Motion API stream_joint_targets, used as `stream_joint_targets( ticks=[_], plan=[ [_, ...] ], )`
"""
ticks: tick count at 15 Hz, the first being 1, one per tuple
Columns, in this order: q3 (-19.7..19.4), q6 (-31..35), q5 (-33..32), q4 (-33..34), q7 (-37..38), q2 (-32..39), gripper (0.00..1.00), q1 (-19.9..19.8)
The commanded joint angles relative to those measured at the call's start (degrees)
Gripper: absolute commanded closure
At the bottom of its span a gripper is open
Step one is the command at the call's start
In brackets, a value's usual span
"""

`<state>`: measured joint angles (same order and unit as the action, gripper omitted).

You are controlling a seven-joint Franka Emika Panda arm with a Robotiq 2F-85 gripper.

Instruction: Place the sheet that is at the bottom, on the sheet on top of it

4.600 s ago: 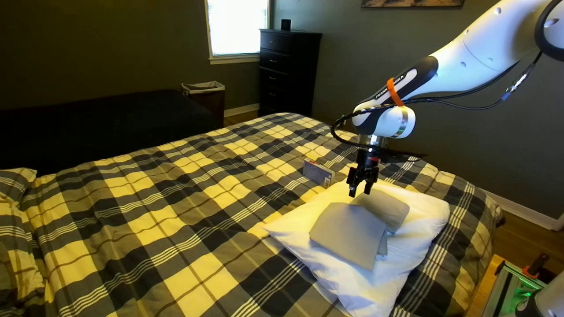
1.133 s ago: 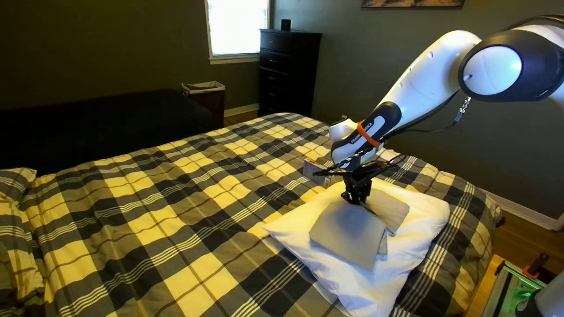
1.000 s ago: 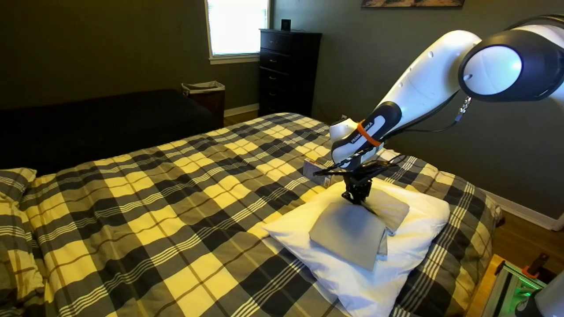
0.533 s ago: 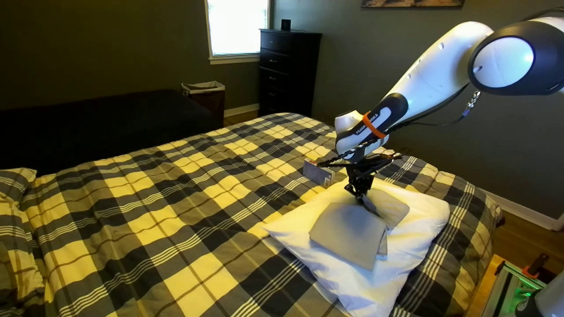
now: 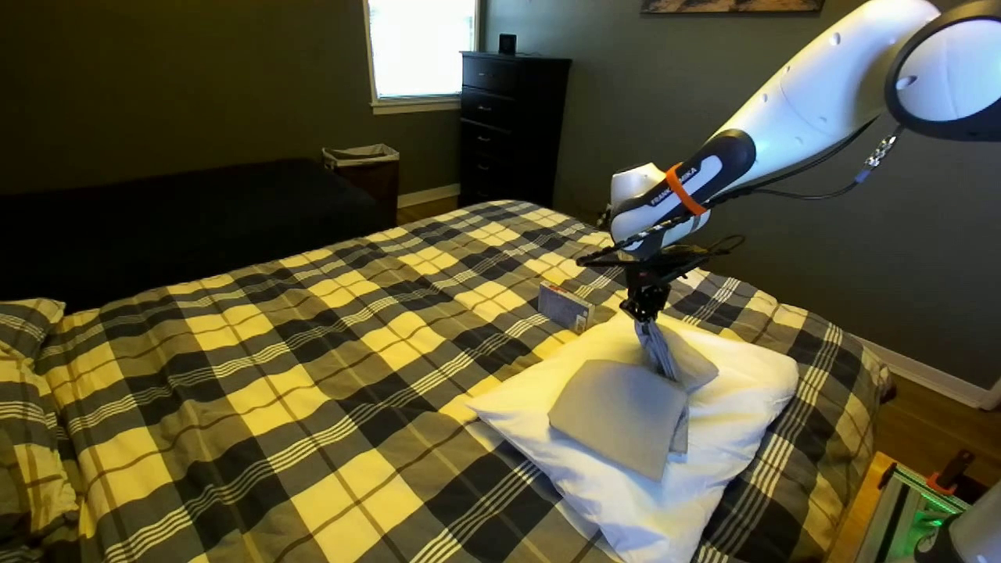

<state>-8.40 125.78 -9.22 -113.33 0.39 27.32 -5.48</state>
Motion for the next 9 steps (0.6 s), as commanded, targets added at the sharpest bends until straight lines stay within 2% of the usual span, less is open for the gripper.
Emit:
stream_joint_targets(
  ticks=[1,9],
  plan=[
    [0.48,-0.87,-0.38,-3.53,-2.25,-5.26,0.98,-0.55],
    [0.71,-2.41,-3.06,-8.23,-5.33,-13.56,0.98,0.08]
  ],
)
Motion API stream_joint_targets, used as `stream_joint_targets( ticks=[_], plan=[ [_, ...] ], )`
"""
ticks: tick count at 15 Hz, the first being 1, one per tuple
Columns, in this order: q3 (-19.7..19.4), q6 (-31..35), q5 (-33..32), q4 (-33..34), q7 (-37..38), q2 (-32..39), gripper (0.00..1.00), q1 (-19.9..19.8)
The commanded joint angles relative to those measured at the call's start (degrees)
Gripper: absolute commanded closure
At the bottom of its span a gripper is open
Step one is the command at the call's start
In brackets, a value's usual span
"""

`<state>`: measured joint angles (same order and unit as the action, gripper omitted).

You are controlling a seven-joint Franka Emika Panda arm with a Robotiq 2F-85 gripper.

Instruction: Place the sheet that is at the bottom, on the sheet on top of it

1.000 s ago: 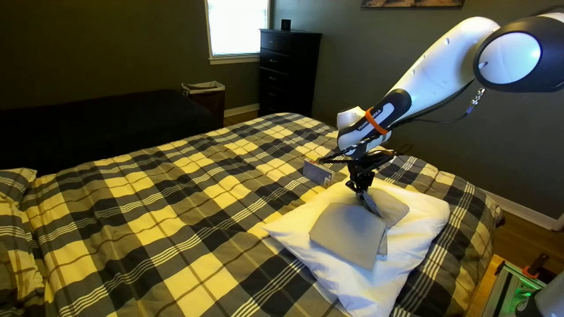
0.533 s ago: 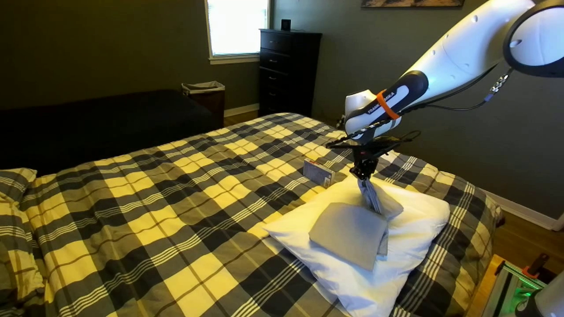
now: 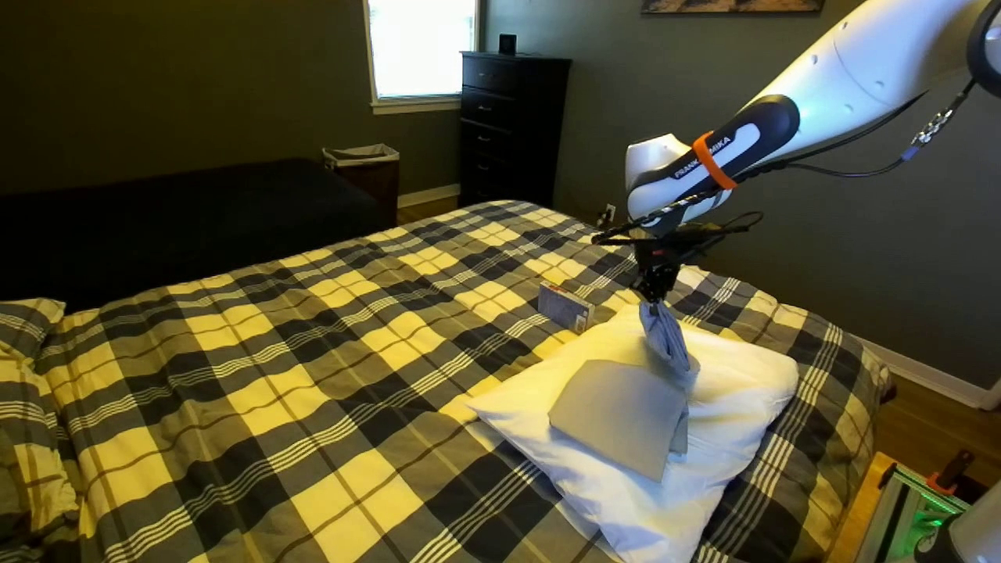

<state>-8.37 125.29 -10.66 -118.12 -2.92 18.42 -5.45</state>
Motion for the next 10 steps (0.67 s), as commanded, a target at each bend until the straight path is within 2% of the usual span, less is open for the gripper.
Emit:
stream_joint_targets(
  ticks=[1,7,10],
  plan=[
    [1.20,-2.42,-1.36,-4.48,-3.15,-5.96,0.98,0.18],
    [4.22,-8.46,-1.26,-8.36,-6.02,-12.01,0.98,1.74],
    [5.36,-7.55,-2.61,-9.13,-5.08,-13.45,0.98,2.86]
  ],
)
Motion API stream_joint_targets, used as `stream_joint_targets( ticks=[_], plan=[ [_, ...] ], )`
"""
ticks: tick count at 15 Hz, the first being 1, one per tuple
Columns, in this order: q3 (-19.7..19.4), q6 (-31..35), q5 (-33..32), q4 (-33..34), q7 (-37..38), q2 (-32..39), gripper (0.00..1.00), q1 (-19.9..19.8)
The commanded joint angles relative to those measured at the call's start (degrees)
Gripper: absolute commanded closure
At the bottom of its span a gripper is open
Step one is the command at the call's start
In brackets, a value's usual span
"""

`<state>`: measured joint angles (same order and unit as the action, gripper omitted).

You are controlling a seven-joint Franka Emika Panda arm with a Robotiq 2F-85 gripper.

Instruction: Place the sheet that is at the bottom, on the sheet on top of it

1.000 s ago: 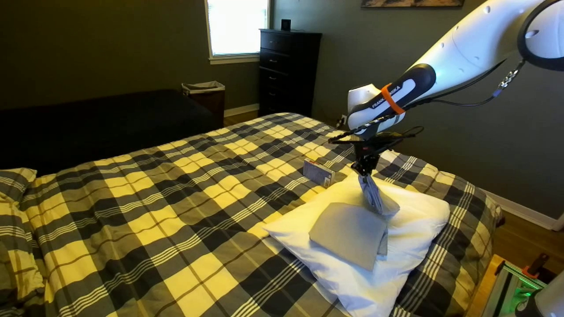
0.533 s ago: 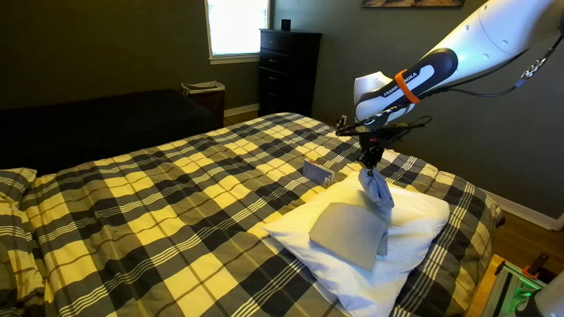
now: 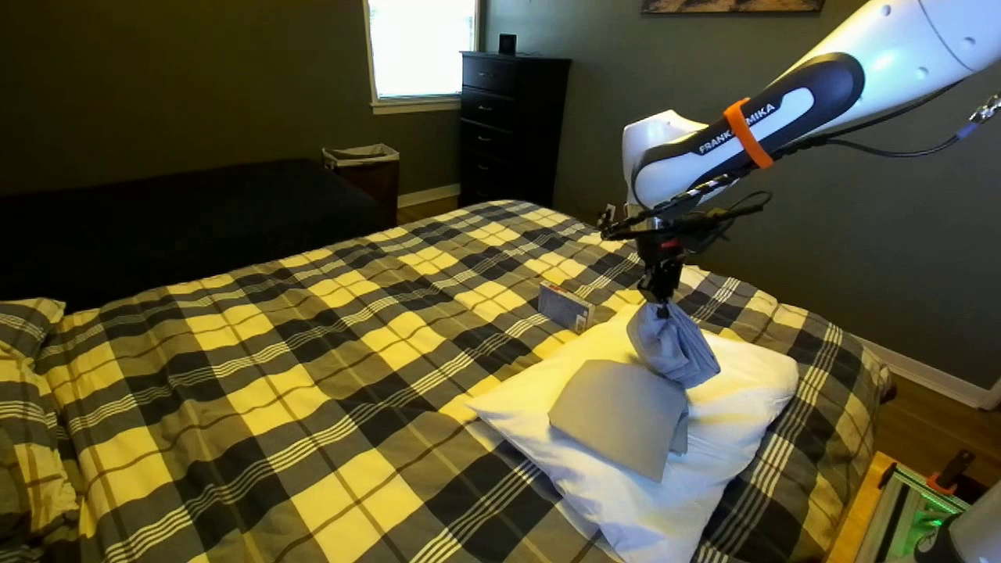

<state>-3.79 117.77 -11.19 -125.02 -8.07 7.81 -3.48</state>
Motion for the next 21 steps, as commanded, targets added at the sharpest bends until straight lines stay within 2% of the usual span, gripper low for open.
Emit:
stream_joint_targets(
  ticks=[1,2,11,12,13,18,21],
  plan=[
    [1.06,0.00,-2.31,-1.74,-0.27,-2.82,0.98,1.05],
    [0.83,-0.14,-0.74,-0.32,0.00,-1.07,0.91,0.58],
    [1.16,-0.14,-1.31,-0.39,-0.01,-1.64,0.91,1.02],
    [1.16,-0.14,-1.31,-0.39,0.00,-1.64,0.98,1.02],
    [1.37,-0.31,-1.65,-0.73,0.29,-2.08,0.98,1.31],
    [3.02,-1.43,-5.17,-2.39,4.35,-4.02,0.98,3.49],
    [4.50,-4.59,-8.19,-2.21,7.39,-3.94,0.98,5.34]
  ],
)
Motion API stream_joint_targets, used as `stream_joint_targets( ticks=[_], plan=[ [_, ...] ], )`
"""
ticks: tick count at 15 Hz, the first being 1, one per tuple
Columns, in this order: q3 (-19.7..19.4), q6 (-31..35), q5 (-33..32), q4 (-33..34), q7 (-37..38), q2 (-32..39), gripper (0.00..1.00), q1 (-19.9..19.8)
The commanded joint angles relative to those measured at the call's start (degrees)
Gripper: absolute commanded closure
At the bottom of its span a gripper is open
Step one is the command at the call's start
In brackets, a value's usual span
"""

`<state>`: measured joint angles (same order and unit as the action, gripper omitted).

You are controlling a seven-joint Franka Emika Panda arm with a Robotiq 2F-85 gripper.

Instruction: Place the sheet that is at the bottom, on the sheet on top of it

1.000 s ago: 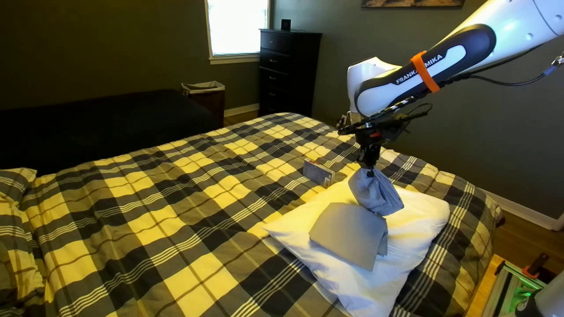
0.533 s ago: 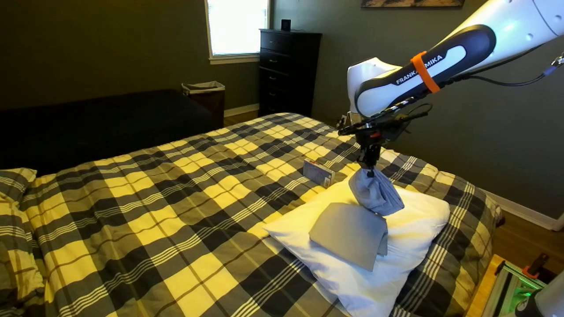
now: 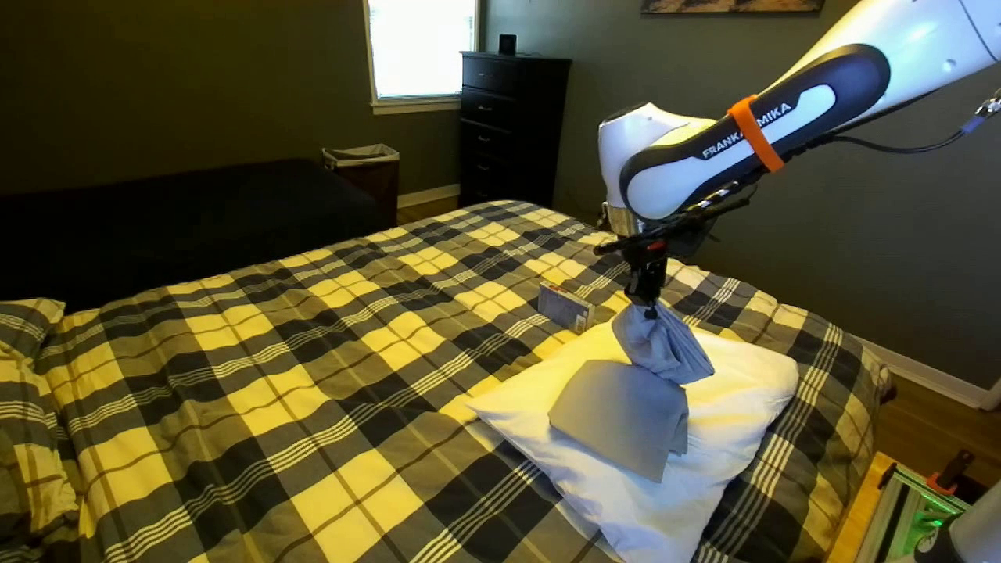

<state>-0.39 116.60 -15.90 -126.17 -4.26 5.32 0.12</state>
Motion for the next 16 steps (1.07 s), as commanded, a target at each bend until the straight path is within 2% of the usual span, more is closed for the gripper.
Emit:
stream_joint_targets(
  ticks=[1,4,9,16],
  plan=[
    [1.65,-4.89,-4.25,-0.59,3.94,-0.97,0.98,2.34],
    [3.46,-8.90,-6.42,0.88,4.57,0.89,0.98,4.24],
    [4.95,-12.01,-11.56,3.20,7.21,4.08,0.98,6.47],
    [4.39,-16.97,-15.61,3.42,9.07,1.36,0.98,6.41]
  ],
)
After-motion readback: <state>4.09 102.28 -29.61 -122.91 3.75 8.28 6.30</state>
